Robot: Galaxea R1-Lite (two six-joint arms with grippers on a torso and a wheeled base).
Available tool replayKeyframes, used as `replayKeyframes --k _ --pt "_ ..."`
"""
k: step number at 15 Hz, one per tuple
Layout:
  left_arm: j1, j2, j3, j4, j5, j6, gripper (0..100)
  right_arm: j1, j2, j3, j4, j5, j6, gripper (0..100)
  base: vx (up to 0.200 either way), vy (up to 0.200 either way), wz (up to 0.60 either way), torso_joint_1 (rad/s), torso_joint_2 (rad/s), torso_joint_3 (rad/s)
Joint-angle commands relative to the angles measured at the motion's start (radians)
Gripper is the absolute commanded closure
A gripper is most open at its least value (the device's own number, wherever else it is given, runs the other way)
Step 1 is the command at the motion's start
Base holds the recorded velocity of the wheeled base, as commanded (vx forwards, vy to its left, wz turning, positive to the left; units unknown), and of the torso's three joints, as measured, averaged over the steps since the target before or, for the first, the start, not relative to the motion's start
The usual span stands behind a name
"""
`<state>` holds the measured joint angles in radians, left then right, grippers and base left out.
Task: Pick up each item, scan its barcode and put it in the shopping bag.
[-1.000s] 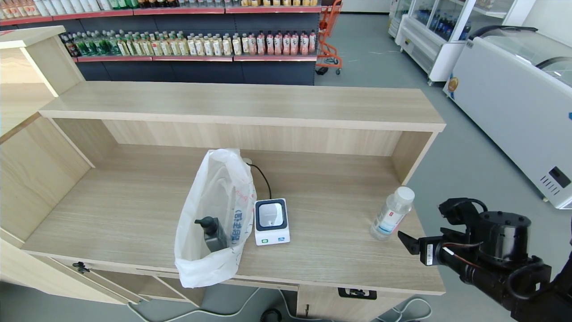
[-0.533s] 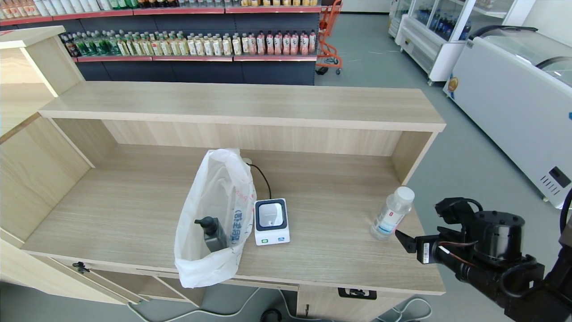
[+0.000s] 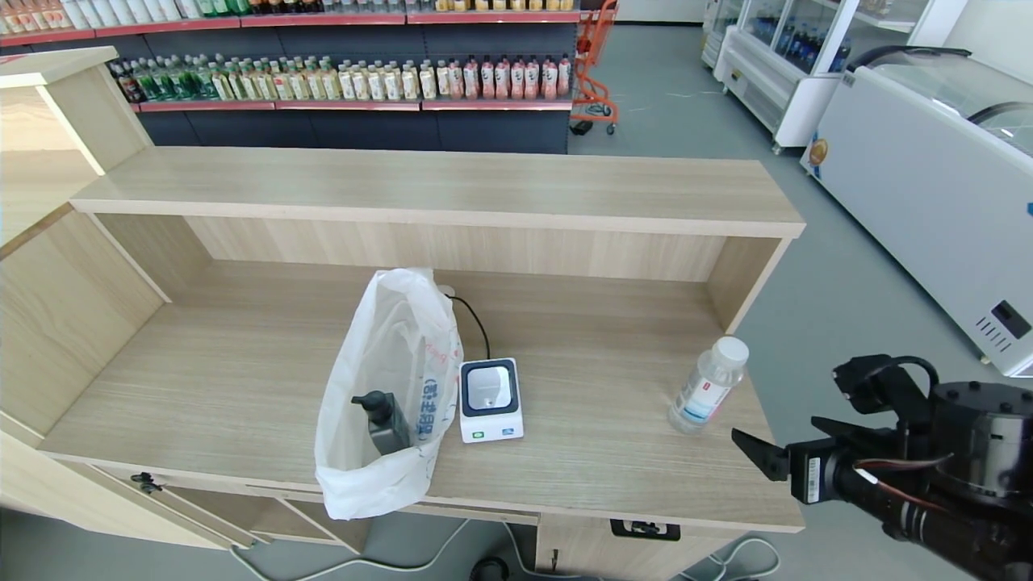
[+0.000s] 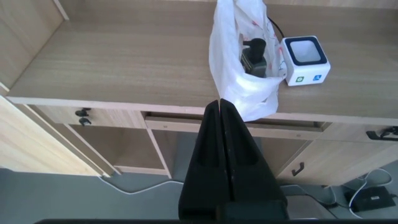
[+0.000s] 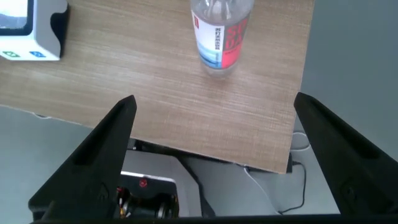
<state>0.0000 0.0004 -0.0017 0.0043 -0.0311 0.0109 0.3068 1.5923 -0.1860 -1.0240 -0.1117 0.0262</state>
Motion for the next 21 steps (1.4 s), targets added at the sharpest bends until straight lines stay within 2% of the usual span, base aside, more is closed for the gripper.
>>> replayKeyframes --k 1,3,7,12,16,21 --pt "0.000 0.000 0.000 0.000 0.000 0.000 100 0.002 -0.242 0.088 0.130 0.017 0.003 0 0.000 0.000 0.00 0.000 0.00 0.000" --pt "0.000 0.001 0.000 -0.001 -0.001 0.000 100 0.000 -0.255 0.112 0.130 0.007 0.001 0 0.000 0.000 0.00 0.000 0.00 0.000" --pt "0.000 0.001 0.000 0.000 0.000 0.000 100 -0.063 -0.256 0.108 0.128 -0.003 0.005 0 0.000 0.000 0.00 0.000 0.00 0.000" --pt "0.000 0.000 0.000 0.000 0.000 0.000 100 -0.069 -0.126 0.072 0.085 -0.006 0.021 0 0.000 0.000 0.00 0.000 0.00 0.000" --pt "0.000 0.001 0.000 -0.001 0.000 0.000 100 -0.069 0.092 0.051 -0.146 -0.020 0.028 0 0.000 0.000 0.00 0.000 0.00 0.000" --pt "0.000 0.000 0.000 0.000 0.000 0.000 100 -0.069 0.301 0.017 -0.346 -0.032 0.021 0 0.000 0.000 0.00 0.000 0.00 0.000"
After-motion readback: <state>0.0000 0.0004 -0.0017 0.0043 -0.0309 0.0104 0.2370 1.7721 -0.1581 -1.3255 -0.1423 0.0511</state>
